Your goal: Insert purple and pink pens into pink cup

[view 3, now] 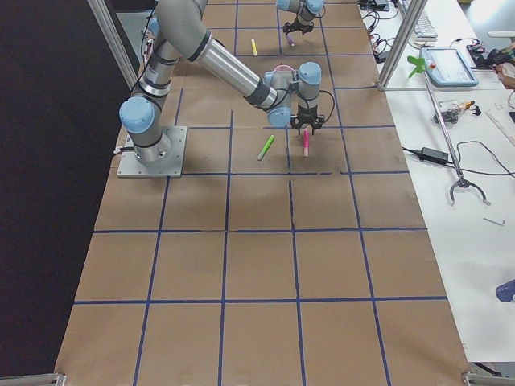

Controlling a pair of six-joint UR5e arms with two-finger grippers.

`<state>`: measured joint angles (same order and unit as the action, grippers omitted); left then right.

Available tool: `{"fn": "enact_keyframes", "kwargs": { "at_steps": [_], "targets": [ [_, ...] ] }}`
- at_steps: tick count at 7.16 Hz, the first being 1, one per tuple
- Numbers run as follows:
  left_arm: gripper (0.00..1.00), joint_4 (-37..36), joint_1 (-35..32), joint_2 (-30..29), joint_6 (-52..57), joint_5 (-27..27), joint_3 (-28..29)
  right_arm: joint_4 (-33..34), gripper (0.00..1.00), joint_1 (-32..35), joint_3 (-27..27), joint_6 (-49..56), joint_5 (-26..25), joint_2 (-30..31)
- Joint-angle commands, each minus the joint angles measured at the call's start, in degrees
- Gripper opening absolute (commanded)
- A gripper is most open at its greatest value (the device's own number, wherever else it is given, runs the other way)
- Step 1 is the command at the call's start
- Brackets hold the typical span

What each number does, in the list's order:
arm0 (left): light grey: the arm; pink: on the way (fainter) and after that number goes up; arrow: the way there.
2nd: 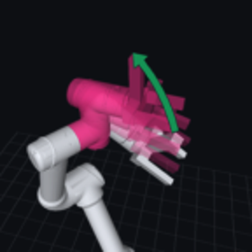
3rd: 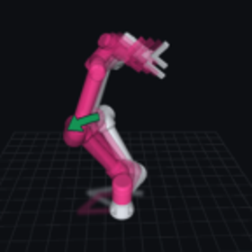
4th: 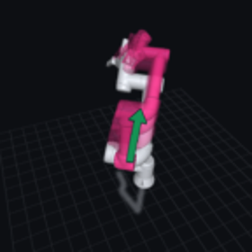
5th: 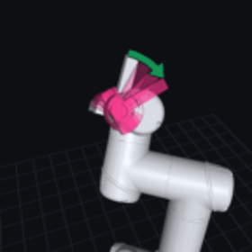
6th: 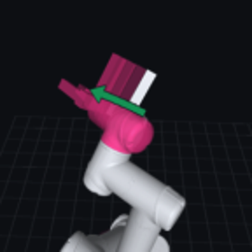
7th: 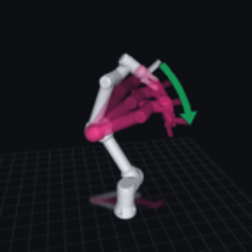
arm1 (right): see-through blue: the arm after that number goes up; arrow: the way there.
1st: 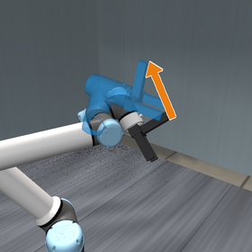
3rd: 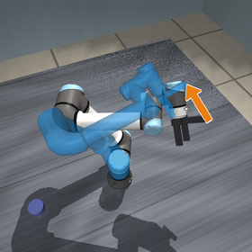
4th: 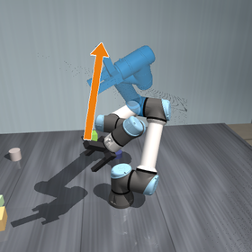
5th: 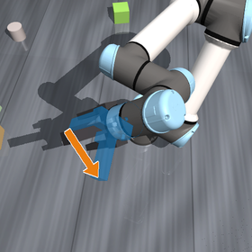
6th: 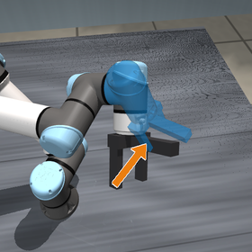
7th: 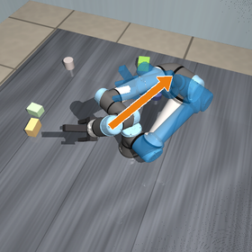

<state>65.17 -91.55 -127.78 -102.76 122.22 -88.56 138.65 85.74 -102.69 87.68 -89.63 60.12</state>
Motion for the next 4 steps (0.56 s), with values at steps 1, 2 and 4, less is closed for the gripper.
{"fn": "enact_keyframes", "kwargs": {
  "at_steps": [1,2,4],
  "targets": [
    [0.99,-0.9,0.0,0.1,0.4,-2.3,-0.6,-0.1,0.28,0.0,-0.1,0.0,0.0,0.0],
    [0.98,-1.7,0.1,0.6,0.1,-3.0,-1.4,0.0,0.25,0.0,-0.1,0.0,0.0,0.1],
    [0.98,-2.9,0.2,1.6,-0.2,-3.4,-3.2,0.0,0.2,0.0,0.1,-0.1,-0.1,0.7]
  ]
}}
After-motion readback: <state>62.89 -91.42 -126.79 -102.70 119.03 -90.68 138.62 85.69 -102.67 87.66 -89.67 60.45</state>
